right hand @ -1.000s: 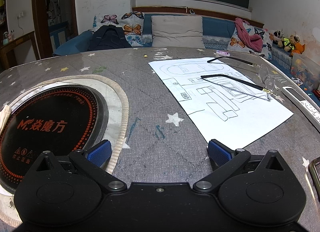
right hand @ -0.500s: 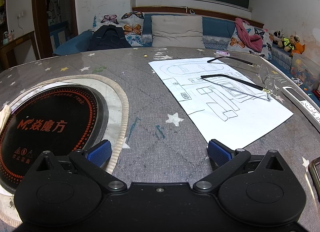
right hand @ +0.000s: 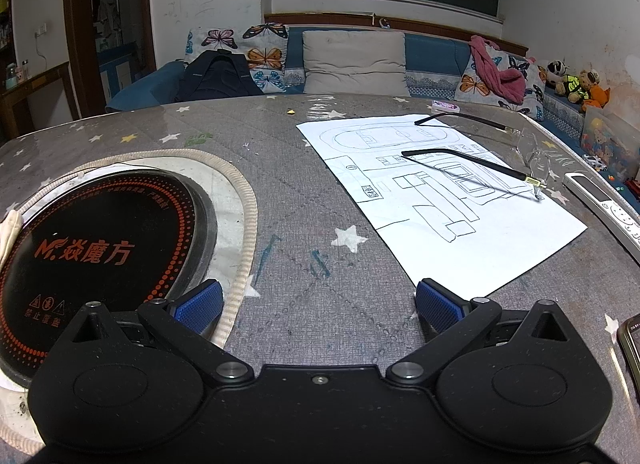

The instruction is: Fold clothes

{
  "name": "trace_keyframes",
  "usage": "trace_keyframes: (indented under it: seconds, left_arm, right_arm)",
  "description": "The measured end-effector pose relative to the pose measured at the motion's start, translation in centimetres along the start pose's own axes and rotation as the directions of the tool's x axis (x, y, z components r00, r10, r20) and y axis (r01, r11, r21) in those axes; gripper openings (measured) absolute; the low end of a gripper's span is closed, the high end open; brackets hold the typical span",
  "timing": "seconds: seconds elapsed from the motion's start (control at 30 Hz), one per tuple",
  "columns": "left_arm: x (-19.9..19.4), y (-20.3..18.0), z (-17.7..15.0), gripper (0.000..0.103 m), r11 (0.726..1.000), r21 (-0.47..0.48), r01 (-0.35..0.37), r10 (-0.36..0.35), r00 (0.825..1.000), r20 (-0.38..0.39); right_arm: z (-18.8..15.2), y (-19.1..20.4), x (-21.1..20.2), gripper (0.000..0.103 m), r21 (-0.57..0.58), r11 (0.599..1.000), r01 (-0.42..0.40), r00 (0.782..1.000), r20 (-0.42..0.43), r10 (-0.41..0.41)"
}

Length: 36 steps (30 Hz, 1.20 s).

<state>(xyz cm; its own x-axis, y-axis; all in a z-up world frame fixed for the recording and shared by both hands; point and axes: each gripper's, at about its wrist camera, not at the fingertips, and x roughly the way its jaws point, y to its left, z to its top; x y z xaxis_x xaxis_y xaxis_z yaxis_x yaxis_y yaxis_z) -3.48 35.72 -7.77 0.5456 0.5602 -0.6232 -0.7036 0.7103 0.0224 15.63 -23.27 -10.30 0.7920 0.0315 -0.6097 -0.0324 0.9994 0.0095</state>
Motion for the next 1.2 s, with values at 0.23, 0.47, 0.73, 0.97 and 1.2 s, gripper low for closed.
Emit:
trace_keyframes:
  seconds: [0.23,0.47,0.73,0.97,1.2]
  left_arm:
    - [0.0,0.0,0.0,0.103,1.000,0.000,0.000,0.000,1.000,0.000]
    - [0.0,0.0,0.0,0.103,1.000,0.000,0.000,0.000,1.000,0.000]
    - [0.0,0.0,0.0,0.103,1.000,0.000,0.000,0.000,1.000,0.000]
    - [-0.1,0.0,0.0,0.103,1.000,-0.001,0.000,0.000,1.000,-0.001]
    - [-0.1,-0.1,0.1,0.103,1.000,-0.001,0.000,0.000,1.000,-0.001]
  right_arm:
    - [0.0,0.1,0.0,0.103,-0.001,1.000,0.001,1.000,0.000,-0.001]
    - [0.1,0.1,0.1,0.103,-0.001,1.000,0.001,1.000,-0.003,-0.001]
    - [0.8,0.1,-1.3,0.103,0.097,0.995,0.031,0.999,-0.026,-0.029]
    - [0.7,-0.9,-2.2,0.103,0.164,0.976,0.146,0.989,0.003,-0.149]
    - [0.4,-2.0,-1.5,0.103,0.193,0.956,0.222,0.975,-0.034,-0.219]
